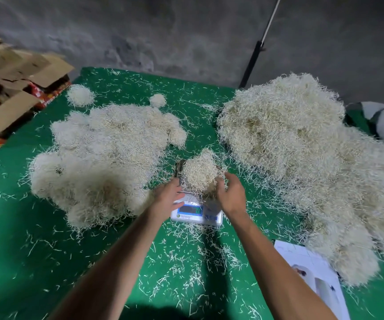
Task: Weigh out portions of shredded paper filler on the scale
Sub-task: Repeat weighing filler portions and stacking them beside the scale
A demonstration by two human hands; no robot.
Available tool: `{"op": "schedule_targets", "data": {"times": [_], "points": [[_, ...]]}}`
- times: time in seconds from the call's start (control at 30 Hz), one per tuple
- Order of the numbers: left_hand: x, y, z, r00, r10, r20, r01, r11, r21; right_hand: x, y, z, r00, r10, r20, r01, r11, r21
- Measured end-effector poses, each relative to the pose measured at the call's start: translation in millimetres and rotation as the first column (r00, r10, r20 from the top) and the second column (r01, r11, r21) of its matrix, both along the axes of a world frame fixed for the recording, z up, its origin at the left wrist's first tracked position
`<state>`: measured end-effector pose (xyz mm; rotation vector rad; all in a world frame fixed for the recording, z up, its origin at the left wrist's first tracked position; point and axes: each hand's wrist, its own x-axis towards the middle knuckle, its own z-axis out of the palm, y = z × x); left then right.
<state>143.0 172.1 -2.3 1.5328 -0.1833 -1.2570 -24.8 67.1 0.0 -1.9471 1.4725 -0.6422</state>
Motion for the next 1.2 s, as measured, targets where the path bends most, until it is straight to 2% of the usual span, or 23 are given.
{"op": "schedule_targets", "data": {"times": [0.4, 0.57, 0.7, 0.77, 0.83, 0.93, 1.07, 1.13, 1.2], "points": [[1.8, -5.7, -2.3, 0.998, -0.055, 0.039, 0.055, 0.998, -0.003, -7.2, 7.9, -9.1, 1.000, 0.014, 0.000, -0.014, 1.000, 0.004], [7.1, -23.5, 0.1, 0.997, 0.005, 0.080, -0.007, 1.000, 0.031, -10.0, -1.4, -13.8, 1.000, 0.006, 0.014, -0.006, 1.000, 0.027], [9.1, -41.6, 5.6, 0.994, 0.060, 0.095, -0.067, 0.995, 0.073, -9.1, -16.1, -20.1, 0.996, -0.061, -0.058, 0.061, 0.998, 0.001], [12.1, -52.6, 4.5, 0.992, 0.059, 0.112, -0.071, 0.992, 0.109, -4.1, -26.7, -24.0, 0.995, -0.084, -0.044, 0.086, 0.996, 0.030], [13.7, -64.8, 3.8, 0.991, 0.038, 0.124, -0.054, 0.990, 0.128, 3.6, -38.5, -27.1, 0.995, -0.099, 0.016, 0.097, 0.989, 0.109], [8.3, -84.9, 3.5, 0.974, -0.093, 0.209, 0.071, 0.991, 0.112, 19.0, -50.6, -30.4, 0.971, -0.160, 0.179, 0.104, 0.951, 0.290], [-5.9, -113.3, -4.5, 0.927, -0.220, 0.305, 0.191, 0.974, 0.124, 42.4, -50.2, -35.0, 0.922, -0.104, 0.374, -0.077, 0.896, 0.438], [-6.6, -127.1, -8.7, 0.941, -0.174, 0.289, 0.154, 0.984, 0.092, 46.4, -52.8, -35.5, 0.858, -0.099, 0.504, -0.187, 0.854, 0.485], [-0.8, -141.3, -10.4, 0.954, -0.075, 0.291, 0.071, 0.997, 0.024, 42.6, -67.5, -31.7, 0.781, -0.204, 0.590, -0.195, 0.819, 0.540]]}}
